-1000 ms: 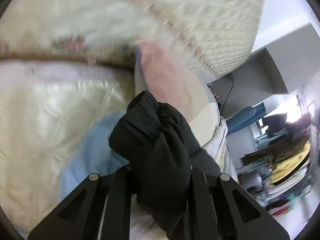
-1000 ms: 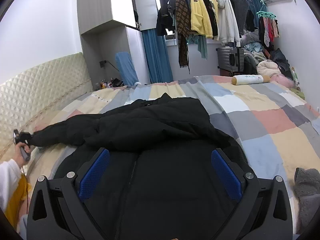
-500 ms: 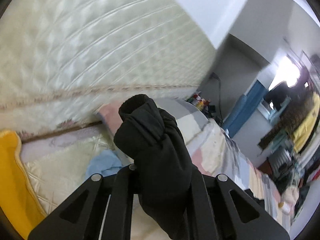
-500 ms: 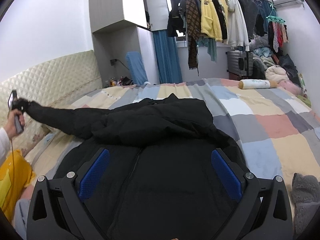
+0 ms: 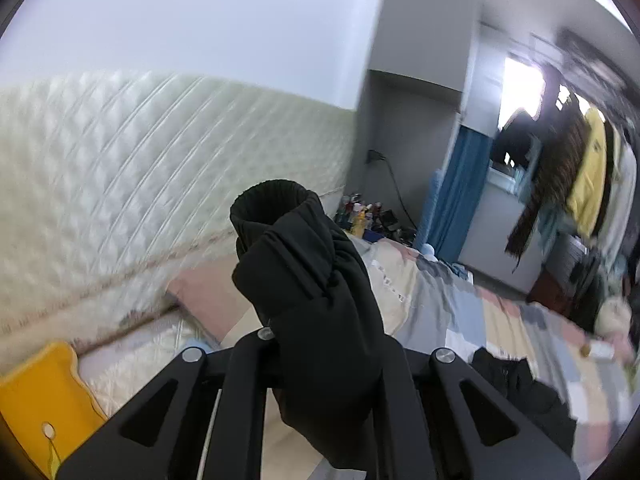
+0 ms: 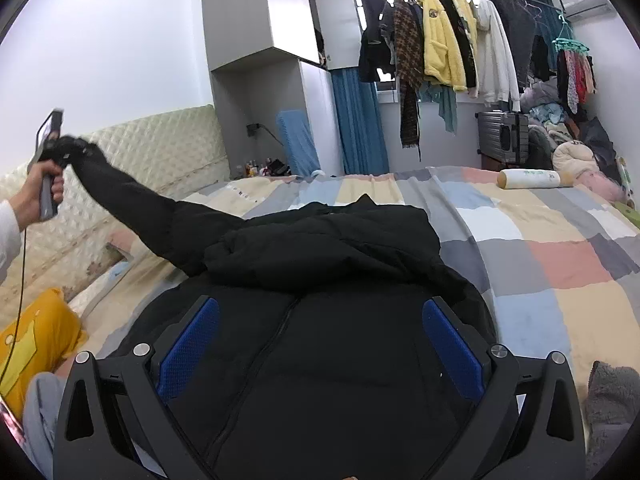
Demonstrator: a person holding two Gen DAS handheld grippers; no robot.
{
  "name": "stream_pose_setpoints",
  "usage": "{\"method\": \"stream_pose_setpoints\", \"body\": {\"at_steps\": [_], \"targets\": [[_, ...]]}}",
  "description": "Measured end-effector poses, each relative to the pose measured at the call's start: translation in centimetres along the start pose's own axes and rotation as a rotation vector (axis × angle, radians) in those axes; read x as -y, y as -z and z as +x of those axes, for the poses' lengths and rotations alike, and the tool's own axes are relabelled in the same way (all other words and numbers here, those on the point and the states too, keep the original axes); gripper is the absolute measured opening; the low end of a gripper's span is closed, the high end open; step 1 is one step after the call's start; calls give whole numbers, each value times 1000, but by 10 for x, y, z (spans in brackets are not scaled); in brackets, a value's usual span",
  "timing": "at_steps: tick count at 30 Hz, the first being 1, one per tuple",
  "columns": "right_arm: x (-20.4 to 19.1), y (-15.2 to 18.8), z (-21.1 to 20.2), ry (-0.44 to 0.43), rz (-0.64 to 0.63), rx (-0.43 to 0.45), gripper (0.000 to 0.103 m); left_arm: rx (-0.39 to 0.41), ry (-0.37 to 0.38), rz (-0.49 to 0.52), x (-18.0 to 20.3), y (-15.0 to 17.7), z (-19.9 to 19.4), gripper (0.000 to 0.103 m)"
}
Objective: Fold large clothes
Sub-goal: 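Lift the held sleeve and fold it across the jacket body with the left tool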
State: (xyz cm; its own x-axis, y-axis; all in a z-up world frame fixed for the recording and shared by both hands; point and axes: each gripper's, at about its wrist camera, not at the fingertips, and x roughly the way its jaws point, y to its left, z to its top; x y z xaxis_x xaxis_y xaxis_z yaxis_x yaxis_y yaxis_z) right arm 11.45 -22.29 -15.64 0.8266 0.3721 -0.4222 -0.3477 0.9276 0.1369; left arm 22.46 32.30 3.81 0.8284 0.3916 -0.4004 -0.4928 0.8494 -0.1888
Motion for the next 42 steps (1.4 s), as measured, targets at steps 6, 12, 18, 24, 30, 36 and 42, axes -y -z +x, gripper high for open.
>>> {"method": "stream_pose_setpoints", "body": {"at_steps": [6, 12, 18, 24, 30, 36, 42], "targets": [[0, 1, -8, -7, -11, 18, 102, 28, 70, 108, 72, 1, -12, 10], [8, -4, -16, -1, 6, 51, 102, 24, 187, 128, 135, 13, -18, 10], [17, -10, -21, 44, -6, 71, 102, -1, 321, 170, 202, 38, -25, 10], [39, -12, -24, 21, 62, 70, 102, -99, 536, 102, 258, 74, -29, 10], [63, -14, -34, 21, 105, 98, 102, -171, 590, 194, 328, 128, -19, 10], [79, -11, -35, 5, 130, 91, 102, -245, 629, 227, 366, 183, -3, 10], [90, -4, -23, -25, 145, 34, 102, -291, 581, 305, 401, 242, 15, 10]]}}
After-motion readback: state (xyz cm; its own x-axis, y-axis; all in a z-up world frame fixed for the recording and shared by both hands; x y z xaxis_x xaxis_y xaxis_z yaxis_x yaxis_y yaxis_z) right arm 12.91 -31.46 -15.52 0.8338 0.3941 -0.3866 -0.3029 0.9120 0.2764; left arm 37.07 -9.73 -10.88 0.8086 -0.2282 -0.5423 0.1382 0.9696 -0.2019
